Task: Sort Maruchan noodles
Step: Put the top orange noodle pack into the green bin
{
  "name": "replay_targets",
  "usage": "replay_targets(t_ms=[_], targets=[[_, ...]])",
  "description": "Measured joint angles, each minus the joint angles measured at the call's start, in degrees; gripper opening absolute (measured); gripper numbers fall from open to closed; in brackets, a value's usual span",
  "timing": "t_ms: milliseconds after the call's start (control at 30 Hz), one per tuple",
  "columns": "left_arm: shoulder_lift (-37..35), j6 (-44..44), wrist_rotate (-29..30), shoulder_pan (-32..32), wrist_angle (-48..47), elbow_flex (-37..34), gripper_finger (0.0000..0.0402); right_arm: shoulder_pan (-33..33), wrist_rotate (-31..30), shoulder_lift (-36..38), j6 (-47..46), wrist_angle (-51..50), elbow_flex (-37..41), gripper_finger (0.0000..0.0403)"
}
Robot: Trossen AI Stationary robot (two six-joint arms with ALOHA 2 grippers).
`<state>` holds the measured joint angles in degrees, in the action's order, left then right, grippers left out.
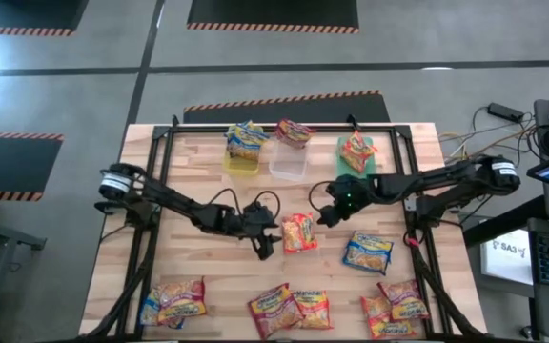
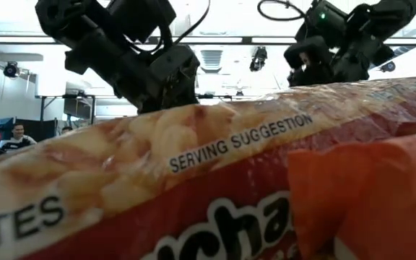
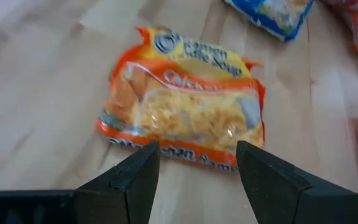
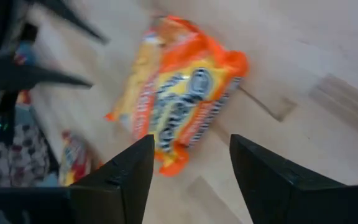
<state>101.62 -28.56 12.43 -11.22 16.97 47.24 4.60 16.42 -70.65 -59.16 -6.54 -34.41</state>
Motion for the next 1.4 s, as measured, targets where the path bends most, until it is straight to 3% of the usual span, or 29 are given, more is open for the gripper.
replay_targets(t_ms=[433, 767, 1400], targets=[[6.26, 0.4, 0.04, -0.6, 4.09, 0.0, 0.0196, -0.75, -0.99, -12.95, -4.15, 10.91, 1.21, 0.0203], [9.08, 0.46, 0.08, -0.31, 8.29, 0.0, 0.0196, -0.99, 1.94, -20.28, -4.33, 25.21, 1.16, 0.0203], [9.14, 0.6, 0.0, -0.03, 8.58, 0.0, 0.0196, -1.59, 1.51, -17.02, -2.13, 28.64, 1.24, 0.0203]])
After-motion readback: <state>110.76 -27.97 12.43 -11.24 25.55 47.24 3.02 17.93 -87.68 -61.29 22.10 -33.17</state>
